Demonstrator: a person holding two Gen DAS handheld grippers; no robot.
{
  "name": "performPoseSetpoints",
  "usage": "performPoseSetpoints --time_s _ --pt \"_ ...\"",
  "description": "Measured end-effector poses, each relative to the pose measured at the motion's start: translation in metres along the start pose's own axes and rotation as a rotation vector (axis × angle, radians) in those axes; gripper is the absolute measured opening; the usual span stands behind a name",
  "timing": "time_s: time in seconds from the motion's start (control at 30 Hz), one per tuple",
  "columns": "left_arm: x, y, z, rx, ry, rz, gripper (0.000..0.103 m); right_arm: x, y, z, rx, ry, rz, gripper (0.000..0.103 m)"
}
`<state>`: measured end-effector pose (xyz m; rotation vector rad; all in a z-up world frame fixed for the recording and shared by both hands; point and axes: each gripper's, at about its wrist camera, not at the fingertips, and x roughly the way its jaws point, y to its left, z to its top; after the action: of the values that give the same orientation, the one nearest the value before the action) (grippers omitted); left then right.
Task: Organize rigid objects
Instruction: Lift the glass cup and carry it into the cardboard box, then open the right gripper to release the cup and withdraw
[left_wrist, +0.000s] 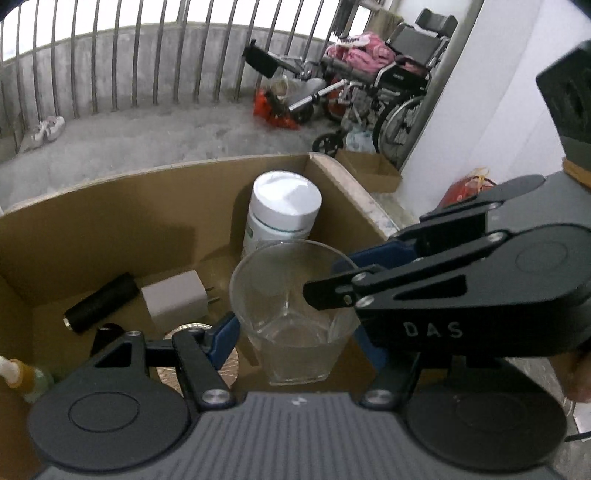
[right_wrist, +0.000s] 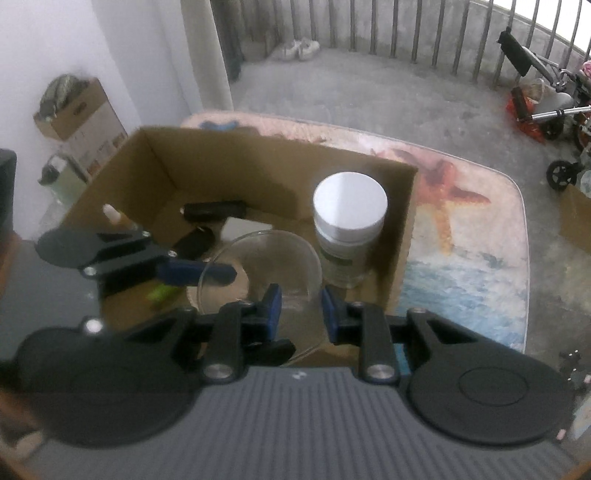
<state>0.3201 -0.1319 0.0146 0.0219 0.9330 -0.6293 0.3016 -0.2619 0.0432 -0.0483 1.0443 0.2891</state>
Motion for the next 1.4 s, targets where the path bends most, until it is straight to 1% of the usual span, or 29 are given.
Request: performPoseSetpoints --time_s 0.17,0.2,0.3,0.4,0.43,0.47,0.53,0.6,0.7,0.77,0.87,0.93,1.0,1.03,1.07,1.13,1.23,1.33,1.4 --pt "0.016 0.004 0.002 -0.036 0.091 -0.004 0.070 0.015 -0.002 0.002 -0.039 0.039 -0.025 0.023" --pt "0.018 0.002 0.007 -0.037 0.089 -0.005 0.070 0.016 -0.002 0.003 -0.044 0.042 -0.029 0.023" --pt "0.017 0.004 0.006 -0.042 0.091 -0.008 0.070 0.018 0.000 0.005 -0.056 0.040 -0.038 0.023" --pt "0.016 0.004 0.004 -0.040 0.095 -0.011 0.073 0.016 0.000 0.006 -0.049 0.032 -0.036 0.023" --pt "0.014 0.003 0.003 -0.036 0.093 -0.009 0.076 0.013 0.000 0.005 -0.045 0.026 -0.034 0.023" --pt "0.011 0.003 0.002 -0.030 0.077 -0.008 0.079 0.011 0.000 0.005 -0.041 0.019 -0.031 0.023" --pt "0.003 -0.001 0.005 -0.021 0.013 0.009 0.097 0.002 0.000 0.004 -0.033 0.002 -0.026 0.024" --pt "-0.010 -0.004 0.005 -0.013 -0.042 0.020 0.100 -0.011 0.000 0.002 -0.017 -0.026 -0.018 0.024" --pt "-0.029 -0.006 0.004 -0.023 -0.059 0.017 0.100 -0.036 0.001 -0.003 0.016 -0.074 -0.011 0.024" --pt "-0.051 -0.006 -0.001 -0.034 -0.091 0.007 0.100 -0.056 0.001 -0.009 0.045 -0.115 0.005 0.024" --pt "-0.099 -0.002 -0.020 -0.049 -0.157 -0.030 0.100 -0.095 0.004 -0.025 0.092 -0.198 0.046 0.026" --pt "-0.133 0.004 -0.036 -0.054 -0.206 -0.040 0.102 -0.125 0.008 -0.044 0.115 -0.267 0.087 0.028" --pt "-0.171 0.013 -0.062 -0.070 -0.280 -0.019 0.103 -0.153 0.017 -0.067 0.119 -0.339 0.125 0.033" --pt "-0.188 0.019 -0.074 -0.084 -0.308 0.000 0.103 -0.163 0.022 -0.079 0.120 -0.369 0.138 0.038" --pt "-0.202 0.024 -0.088 -0.098 -0.332 0.016 0.103 -0.174 0.027 -0.093 0.124 -0.403 0.156 0.044" --pt "-0.221 0.031 -0.113 -0.133 -0.361 0.056 0.103 -0.188 0.038 -0.120 0.135 -0.458 0.195 0.048" --pt "-0.234 0.039 -0.149 -0.161 -0.361 0.126 0.103 -0.194 0.054 -0.157 0.166 -0.505 0.236 0.054" --pt "-0.238 0.046 -0.174 -0.162 -0.343 0.186 0.103 -0.181 0.071 -0.180 0.196 -0.483 0.276 0.055" --pt "-0.236 0.050 -0.188 -0.148 -0.324 0.217 0.103 -0.169 0.082 -0.189 0.204 -0.460 0.291 0.055"
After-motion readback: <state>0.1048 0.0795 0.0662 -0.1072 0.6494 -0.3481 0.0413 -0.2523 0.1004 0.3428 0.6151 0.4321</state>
